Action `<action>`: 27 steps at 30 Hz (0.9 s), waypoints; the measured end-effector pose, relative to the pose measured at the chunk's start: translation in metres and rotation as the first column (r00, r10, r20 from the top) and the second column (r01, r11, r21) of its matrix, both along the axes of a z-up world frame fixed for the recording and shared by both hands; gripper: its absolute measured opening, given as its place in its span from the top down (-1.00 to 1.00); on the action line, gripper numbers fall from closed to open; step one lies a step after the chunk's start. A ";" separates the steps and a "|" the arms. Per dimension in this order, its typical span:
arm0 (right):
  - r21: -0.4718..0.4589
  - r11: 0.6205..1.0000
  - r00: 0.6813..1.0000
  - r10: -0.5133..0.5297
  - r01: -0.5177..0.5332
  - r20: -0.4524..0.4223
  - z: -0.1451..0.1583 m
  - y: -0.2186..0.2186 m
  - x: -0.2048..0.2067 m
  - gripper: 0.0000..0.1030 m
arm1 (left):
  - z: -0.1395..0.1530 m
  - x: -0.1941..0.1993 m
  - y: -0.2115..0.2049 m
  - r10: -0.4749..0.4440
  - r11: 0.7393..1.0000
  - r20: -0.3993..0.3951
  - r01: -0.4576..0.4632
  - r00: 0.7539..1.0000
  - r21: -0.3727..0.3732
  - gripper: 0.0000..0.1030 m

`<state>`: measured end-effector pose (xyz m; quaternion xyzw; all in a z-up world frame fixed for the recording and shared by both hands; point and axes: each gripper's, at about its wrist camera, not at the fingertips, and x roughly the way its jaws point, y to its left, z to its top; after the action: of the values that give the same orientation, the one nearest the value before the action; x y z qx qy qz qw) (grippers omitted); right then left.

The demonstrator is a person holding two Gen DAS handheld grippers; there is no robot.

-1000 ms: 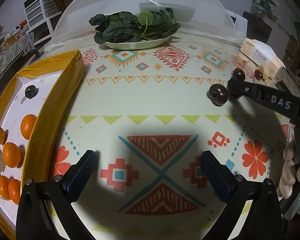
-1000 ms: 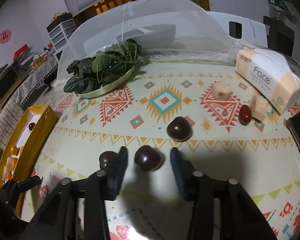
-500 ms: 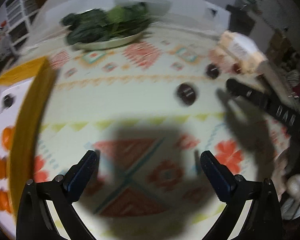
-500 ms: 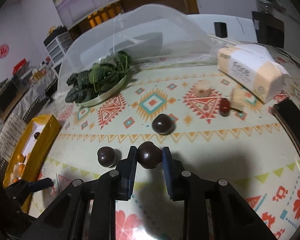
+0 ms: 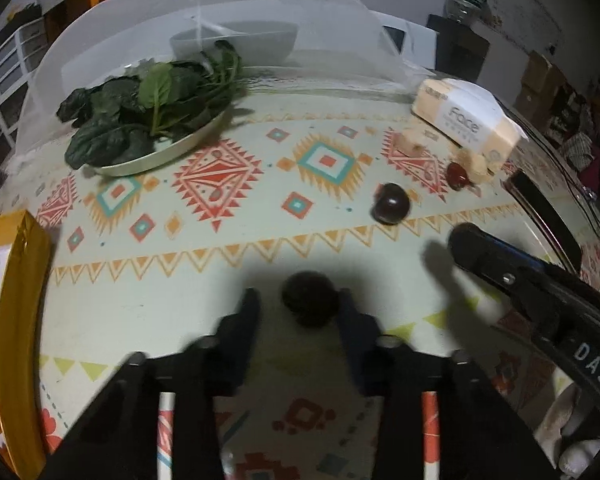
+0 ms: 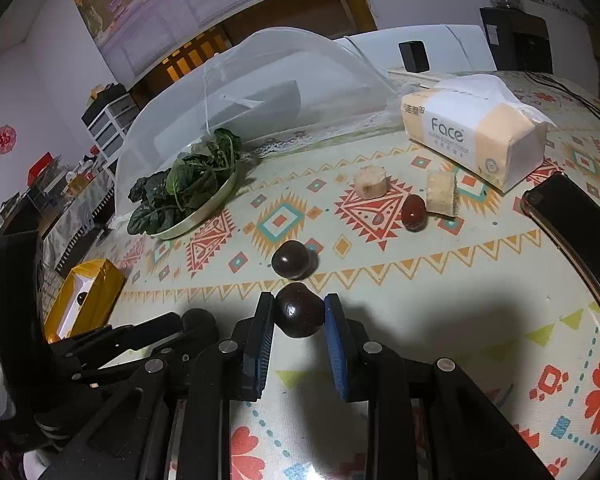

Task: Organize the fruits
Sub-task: 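Carry both dark fruits to the white tray and release them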

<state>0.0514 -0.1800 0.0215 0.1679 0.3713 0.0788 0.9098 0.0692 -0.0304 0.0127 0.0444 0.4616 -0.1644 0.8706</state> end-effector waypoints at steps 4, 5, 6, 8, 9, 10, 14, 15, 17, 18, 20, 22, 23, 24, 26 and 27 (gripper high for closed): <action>-0.020 1.000 1.000 -0.004 0.005 0.015 0.001 0.002 -0.001 0.47 | 0.010 -0.014 0.003 0.009 1.000 0.039 -0.009 0.999 -0.002 0.52; -0.025 1.000 1.000 -0.005 0.006 0.016 0.001 0.002 -0.001 0.47 | 0.013 -0.018 0.006 0.014 1.000 0.048 -0.013 0.999 -0.006 0.52; -0.029 1.000 1.000 -0.005 0.005 0.015 0.000 0.003 -0.002 0.47 | 0.016 -0.021 0.010 0.019 1.000 0.053 -0.018 0.998 -0.011 0.52; -0.034 0.999 1.000 0.001 0.000 0.015 0.000 0.004 -0.001 0.48 | 0.027 -0.030 0.026 0.038 0.998 0.064 -0.035 0.997 -0.042 0.52; -0.040 0.999 1.000 0.005 -0.004 0.018 0.000 0.006 -0.001 0.48 | 0.032 -0.036 0.036 0.052 0.997 0.069 -0.048 0.996 -0.061 0.52; -0.046 0.999 1.000 0.007 -0.006 0.021 0.000 0.008 -0.001 0.48 | 0.039 -0.043 0.051 0.074 0.995 0.076 -0.068 0.994 -0.078 0.52; -0.091 0.996 0.999 0.021 -0.018 0.035 0.009 0.022 -0.005 0.48 | 0.061 -0.072 0.116 0.175 0.977 0.090 -0.162 0.980 -0.138 0.51; -0.098 0.995 0.998 0.040 -0.036 0.040 0.013 0.030 -0.007 0.48 | 0.066 -0.080 0.135 0.211 0.969 0.095 -0.195 0.973 -0.150 0.51; -0.084 0.994 0.997 0.072 -0.069 0.041 0.020 0.043 -0.012 0.48 | 0.074 -0.096 0.180 0.293 0.946 0.105 -0.272 0.950 -0.175 0.51; -0.074 0.993 0.994 0.097 -0.094 0.042 0.025 0.053 -0.016 0.48 | 0.076 -0.102 0.200 0.329 0.934 0.105 -0.307 0.939 -0.182 0.51; -0.068 0.987 0.987 0.152 -0.149 0.048 0.035 0.079 -0.023 0.48 | 0.075 -0.110 0.231 0.384 0.913 0.099 -0.361 0.918 -0.189 0.51; -0.063 0.978 0.978 0.201 -0.198 0.054 0.042 0.103 -0.027 0.48 | 0.071 -0.123 0.266 0.452 0.883 0.097 -0.429 0.887 -0.191 0.51; -0.059 0.970 0.970 0.237 -0.234 0.056 0.047 0.121 -0.030 0.48 | 0.069 -0.127 0.278 0.475 0.872 0.100 -0.452 0.874 -0.190 0.51; -0.056 0.964 0.963 0.264 -0.261 0.055 0.048 0.135 -0.031 0.48 | 0.066 -0.133 0.291 0.498 0.860 0.104 -0.475 0.861 -0.185 0.51; -0.044 0.947 0.947 0.319 -0.317 0.050 0.051 0.164 -0.034 0.48 | 0.060 -0.139 0.310 0.531 0.843 0.110 -0.511 0.840 -0.168 0.51; -0.038 0.935 0.935 0.353 -0.351 0.046 0.051 0.183 -0.035 0.48 | 0.056 -0.141 0.320 0.544 0.836 0.110 -0.525 0.832 -0.160 0.51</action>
<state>0.0165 0.0029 0.0728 0.0836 0.3729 0.2394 0.8926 -0.0720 0.2895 0.0690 -0.1281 0.3774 0.0615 0.9151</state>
